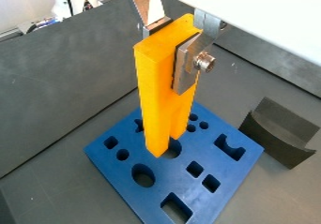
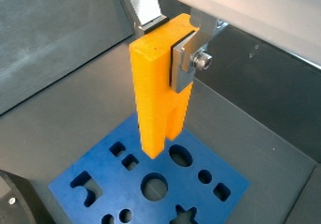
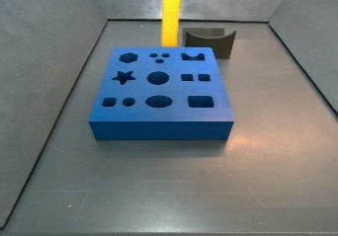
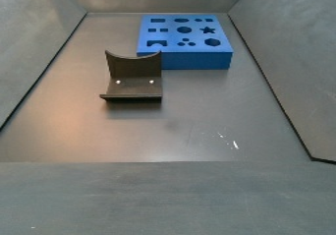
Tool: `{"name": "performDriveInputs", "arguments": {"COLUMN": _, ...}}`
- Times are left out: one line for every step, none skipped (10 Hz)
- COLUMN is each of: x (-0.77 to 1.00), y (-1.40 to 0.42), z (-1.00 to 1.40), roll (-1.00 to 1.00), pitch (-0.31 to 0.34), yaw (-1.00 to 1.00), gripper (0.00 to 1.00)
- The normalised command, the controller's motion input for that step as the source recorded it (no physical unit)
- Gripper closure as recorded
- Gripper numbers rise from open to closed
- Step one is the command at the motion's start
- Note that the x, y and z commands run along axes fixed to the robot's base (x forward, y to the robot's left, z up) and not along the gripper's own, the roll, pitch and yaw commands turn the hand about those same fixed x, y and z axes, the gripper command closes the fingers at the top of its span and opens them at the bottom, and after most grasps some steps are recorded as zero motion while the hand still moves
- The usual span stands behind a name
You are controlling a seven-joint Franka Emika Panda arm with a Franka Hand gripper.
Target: Insert the double-square object.
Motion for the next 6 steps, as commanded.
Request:
{"name": "performDriveInputs", "arguments": {"x": -0.02, "y": 0.00, "z": 0.05, "roll": 0.00, "pitch": 0.000, "yaw": 0.00, "gripper": 1.00}}
{"name": "performDriveInputs", "arguments": {"x": 0.00, "y": 0.00, "z": 0.00, "roll": 0.00, "pitch": -0.013, "yaw": 0.00, "gripper": 1.00}}
{"name": "performDriveInputs", "arguments": {"x": 0.00, "y": -0.08, "z": 0.00, "roll": 0.05, "pitch": -0.009, "yaw": 0.00, "gripper": 1.00}}
{"name": "performDriveInputs", "arguments": {"x": 0.00, "y": 0.17, "z": 0.00, "roll": -0.04, "pitch": 0.000, "yaw": -0.01, "gripper": 1.00}}
{"name": "performDriveInputs", "arguments": {"x": 0.40, "y": 0.43, "z": -0.09, "roll": 0.00, "pitch": 0.000, "yaw": -0.31, "gripper": 1.00}}
{"name": "performDriveInputs", "arguments": {"x": 0.51, "y": 0.30, "z": -0.14, "roll": 0.00, "pitch": -0.003, "yaw": -0.72, "gripper": 1.00}}
